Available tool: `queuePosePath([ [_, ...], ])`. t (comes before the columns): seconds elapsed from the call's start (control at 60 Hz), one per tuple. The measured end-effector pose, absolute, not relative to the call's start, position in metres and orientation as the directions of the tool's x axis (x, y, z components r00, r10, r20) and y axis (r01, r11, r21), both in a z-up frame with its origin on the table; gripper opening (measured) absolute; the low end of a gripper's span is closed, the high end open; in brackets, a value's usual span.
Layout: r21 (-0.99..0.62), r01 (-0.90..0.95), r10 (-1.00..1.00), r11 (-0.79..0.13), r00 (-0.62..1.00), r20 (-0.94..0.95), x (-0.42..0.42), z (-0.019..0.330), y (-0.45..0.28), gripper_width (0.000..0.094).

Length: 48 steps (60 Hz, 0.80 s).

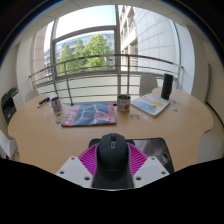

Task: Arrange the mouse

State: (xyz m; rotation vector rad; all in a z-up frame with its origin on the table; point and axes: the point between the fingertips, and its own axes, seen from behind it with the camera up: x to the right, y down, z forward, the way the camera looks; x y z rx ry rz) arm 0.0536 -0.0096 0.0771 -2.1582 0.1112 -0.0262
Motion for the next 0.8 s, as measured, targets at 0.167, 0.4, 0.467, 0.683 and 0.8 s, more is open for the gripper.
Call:
queuePosePath([
  [0.167, -0.77, -0.124, -0.138, -0.626, 0.989, -0.047, 0.098, 0.006, -0.029, 0.0449],
  [0.4, -0.748, -0.101, -0.136, -0.656, 0.991, -0.014, 0.105, 0.005, -0.045, 0.085],
  [0.467, -0.76, -0.096, -0.147, -0.643, 0.989, 0.0, 0.104, 0.02, -0.053, 0.0842],
  [0.683, -0.803, -0.08, -0.197, -0.591, 0.979, 0.048, 0.086, 0.093, -0.121, 0.0848],
  [0.8, -0.821, -0.071, -0.222, -0.566, 0.973, 0.069, 0.072, 0.131, -0.169, 0.0847],
])
